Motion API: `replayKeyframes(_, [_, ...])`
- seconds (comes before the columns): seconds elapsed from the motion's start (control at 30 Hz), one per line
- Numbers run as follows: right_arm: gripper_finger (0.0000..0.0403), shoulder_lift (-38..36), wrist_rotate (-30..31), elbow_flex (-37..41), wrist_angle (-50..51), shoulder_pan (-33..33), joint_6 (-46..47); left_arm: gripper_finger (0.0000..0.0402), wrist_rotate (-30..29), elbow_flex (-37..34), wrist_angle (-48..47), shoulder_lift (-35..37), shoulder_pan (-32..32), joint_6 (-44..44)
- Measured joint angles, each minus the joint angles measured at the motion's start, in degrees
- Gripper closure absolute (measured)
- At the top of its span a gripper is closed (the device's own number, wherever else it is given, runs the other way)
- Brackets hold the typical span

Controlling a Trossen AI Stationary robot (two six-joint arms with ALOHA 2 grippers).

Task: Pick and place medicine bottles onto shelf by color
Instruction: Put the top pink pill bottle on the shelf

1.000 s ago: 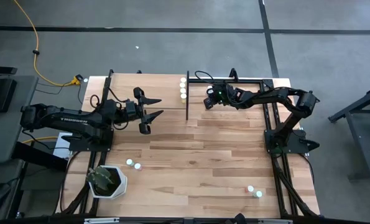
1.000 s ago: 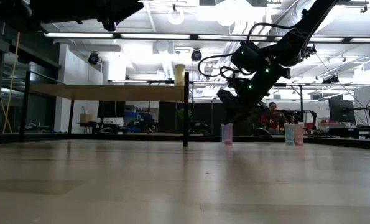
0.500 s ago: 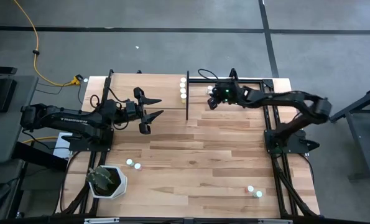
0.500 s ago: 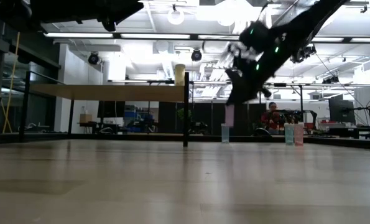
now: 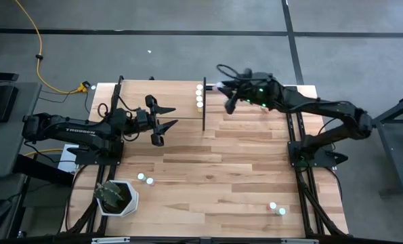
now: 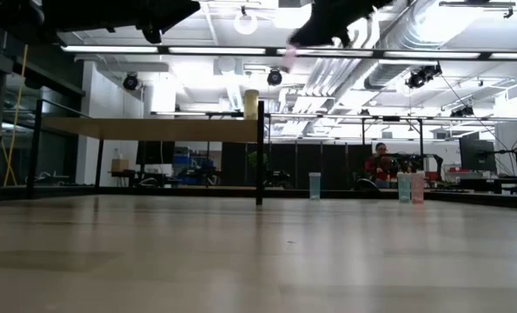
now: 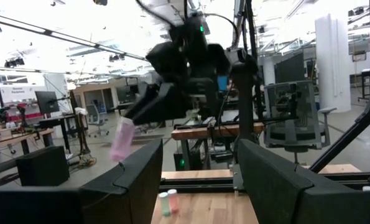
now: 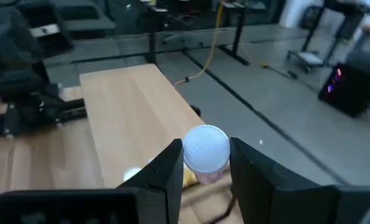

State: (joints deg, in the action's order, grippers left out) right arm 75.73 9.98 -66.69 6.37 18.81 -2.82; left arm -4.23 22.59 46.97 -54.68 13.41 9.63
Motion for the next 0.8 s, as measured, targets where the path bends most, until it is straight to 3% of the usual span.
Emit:
replayKeyframes(0.23, [0.03,14.9,-0.6,-18.0,8.6,-0.7,-6.9,0.0202,0.0,0.0,-0.1,0.0,0.0,0.0])
replayKeyframes(0.37, [0.03,22.7,-5.6,-25.5,10.7,0.3,-8.1,0.0202,0.0,0.0,-0.1,0.0,0.0,0.0])
replayKeyframes(0.6, [0.03,32.2,-11.2,-33.9,14.3,2.3,-7.9,0.0202,0.0,0.0,-0.1,0.0,0.0,0.0])
replayKeyframes(0.8, [0.03,36.0,-16.1,-37.1,18.1,4.9,-7.7,0.0202,0.0,0.0,-0.1,0.0,0.0,0.0])
